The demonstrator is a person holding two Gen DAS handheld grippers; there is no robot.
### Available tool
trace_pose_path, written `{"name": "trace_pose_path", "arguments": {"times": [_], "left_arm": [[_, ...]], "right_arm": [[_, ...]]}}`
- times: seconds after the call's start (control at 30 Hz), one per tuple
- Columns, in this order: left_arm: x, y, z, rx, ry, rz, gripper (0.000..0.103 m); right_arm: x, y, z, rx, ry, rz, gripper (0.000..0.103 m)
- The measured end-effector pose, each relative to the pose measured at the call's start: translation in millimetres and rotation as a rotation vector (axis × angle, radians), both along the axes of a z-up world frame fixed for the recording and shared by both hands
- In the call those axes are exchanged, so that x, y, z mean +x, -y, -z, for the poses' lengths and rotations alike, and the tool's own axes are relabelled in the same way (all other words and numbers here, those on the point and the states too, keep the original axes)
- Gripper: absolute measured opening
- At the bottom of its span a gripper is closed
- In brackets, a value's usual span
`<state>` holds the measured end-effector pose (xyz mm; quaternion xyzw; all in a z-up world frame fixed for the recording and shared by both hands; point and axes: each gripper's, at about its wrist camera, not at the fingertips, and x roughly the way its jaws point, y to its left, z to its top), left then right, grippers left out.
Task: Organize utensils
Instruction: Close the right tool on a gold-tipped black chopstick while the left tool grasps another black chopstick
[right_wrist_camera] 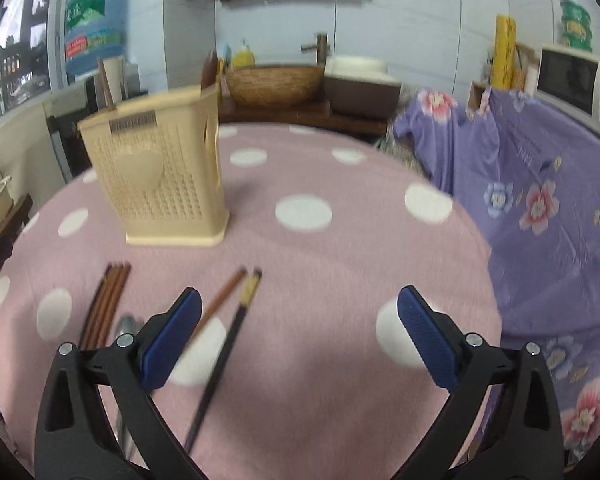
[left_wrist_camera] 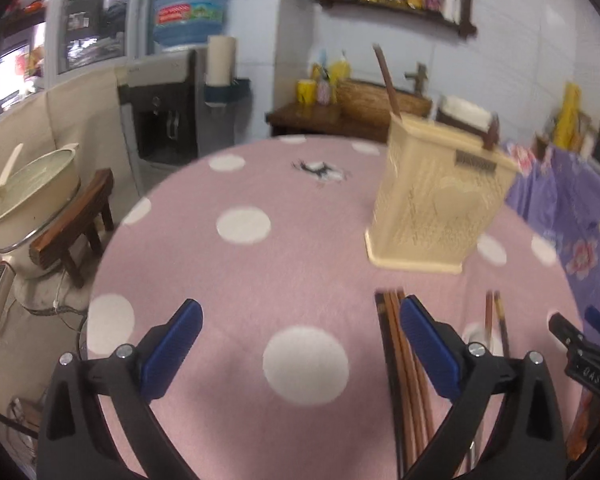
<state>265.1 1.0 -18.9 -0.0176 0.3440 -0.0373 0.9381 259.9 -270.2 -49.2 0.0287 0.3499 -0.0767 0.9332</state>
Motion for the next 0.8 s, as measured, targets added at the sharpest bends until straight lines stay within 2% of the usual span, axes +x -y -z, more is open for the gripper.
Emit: {"name": "trace_pose_path", "arguments": {"times": [0.1, 0.27, 0.33, 0.43, 0.8], "left_arm": [[-6.6, 10.6, 16.1, 0.044, -0.049, 0.046, 0.098], [-20.4, 23.5, 28.1, 0.048, -0.099, 0.133, 0.097], [-24.5, 27.8, 34.6, 0.049, -0.122, 0.153, 0.093], [-26.7, 31.8, 42.9, 0.05, -0.159, 0.156, 0.084], [-32.4, 40.1, 58.7, 0.06, -0.226, 0.17, 0.073]], "right_arm": [[-2.5, -6.4, 16.1, 0.02, -0.06, -0.01, 0.097], [-7.7, -21.9, 28.3, 0.02, -0.114, -0.037, 0.097], [-8.3, -27.2, 31.7, 0.029, -0.139, -0.042, 0.097], [-9.8, -35.1, 36.8, 0.031, -0.168, -0.046, 0.096], [-13.4, -49.8, 45.4, -0.004, -0.203, -0.044, 0.092]]}}
